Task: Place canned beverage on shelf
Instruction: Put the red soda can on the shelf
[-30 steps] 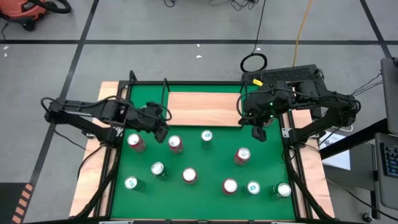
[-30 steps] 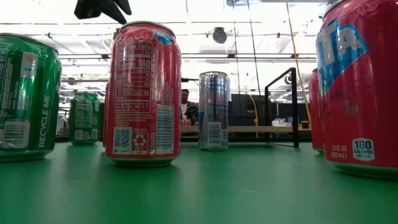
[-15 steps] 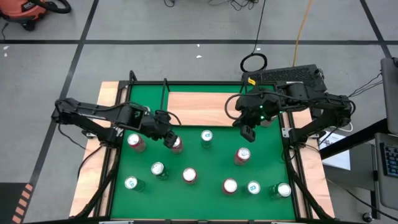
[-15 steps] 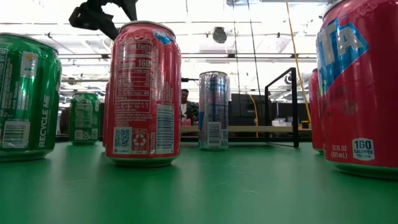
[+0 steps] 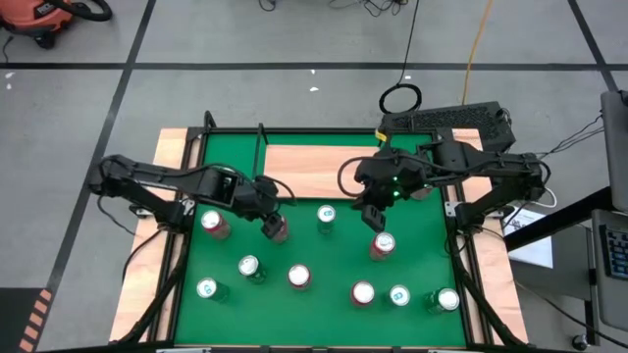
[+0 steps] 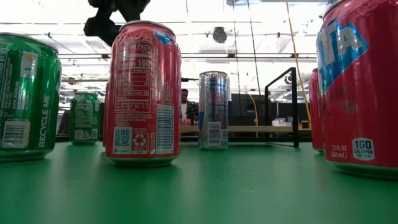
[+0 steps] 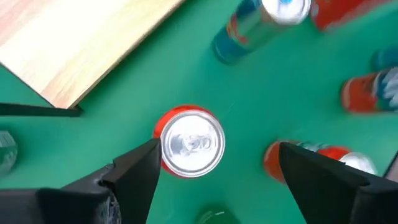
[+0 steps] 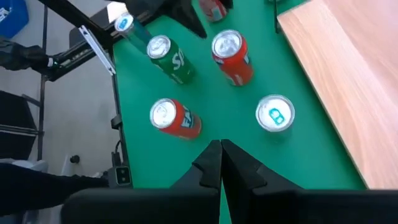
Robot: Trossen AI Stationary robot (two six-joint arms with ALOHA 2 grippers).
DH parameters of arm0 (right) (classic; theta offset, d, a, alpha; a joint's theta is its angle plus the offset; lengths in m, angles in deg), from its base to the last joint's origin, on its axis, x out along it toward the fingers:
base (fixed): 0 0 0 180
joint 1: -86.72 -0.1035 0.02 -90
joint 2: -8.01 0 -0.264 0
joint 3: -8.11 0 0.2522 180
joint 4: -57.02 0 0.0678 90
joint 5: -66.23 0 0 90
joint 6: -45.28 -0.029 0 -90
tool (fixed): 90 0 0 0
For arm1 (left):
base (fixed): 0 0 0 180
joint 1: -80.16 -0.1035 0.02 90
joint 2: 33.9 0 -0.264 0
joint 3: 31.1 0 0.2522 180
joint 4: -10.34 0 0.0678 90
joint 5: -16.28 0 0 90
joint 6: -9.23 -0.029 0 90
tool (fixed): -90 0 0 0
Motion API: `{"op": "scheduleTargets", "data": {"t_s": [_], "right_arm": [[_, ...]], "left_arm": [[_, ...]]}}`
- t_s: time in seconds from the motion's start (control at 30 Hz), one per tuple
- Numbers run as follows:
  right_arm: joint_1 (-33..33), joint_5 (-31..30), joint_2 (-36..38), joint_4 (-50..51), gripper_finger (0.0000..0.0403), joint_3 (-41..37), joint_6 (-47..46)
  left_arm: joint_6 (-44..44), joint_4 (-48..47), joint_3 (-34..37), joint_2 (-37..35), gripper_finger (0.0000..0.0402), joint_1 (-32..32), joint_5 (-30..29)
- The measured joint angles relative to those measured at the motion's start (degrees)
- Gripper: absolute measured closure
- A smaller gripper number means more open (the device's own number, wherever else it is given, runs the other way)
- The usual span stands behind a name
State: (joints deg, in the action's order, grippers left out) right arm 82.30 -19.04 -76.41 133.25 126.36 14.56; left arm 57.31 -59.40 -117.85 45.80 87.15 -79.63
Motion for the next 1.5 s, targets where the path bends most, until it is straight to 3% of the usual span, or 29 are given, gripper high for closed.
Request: {"op": "scheduleTargets", "data": {"t_s": [0.8,0.97,1.17,1.5], "right_arm": [[-0.35,-1.72,0.07,2.55,0.0403,0.0,7.06],[-0.35,-1.72,0.07,2.55,0.0403,0.0,7.87],[-0.31,-1.74,0.07,2.55,0.0403,0.0,7.89],[-0.31,-1.72,0.07,2.5,0.0403,0.0,5.45]], "left_arm": [[-0.53,-1.98,0.0,15.28,0.0077,-0.25,0.74],[-0.69,-1.26,0.0,15.63,0.0082,-0.27,0.72],[-0.79,-1.06,-0.05,15.61,0.0122,-0.78,1.21],[-0.35,-5.41,-1.78,11.78,0.0122,-0.93,3.41]]}}
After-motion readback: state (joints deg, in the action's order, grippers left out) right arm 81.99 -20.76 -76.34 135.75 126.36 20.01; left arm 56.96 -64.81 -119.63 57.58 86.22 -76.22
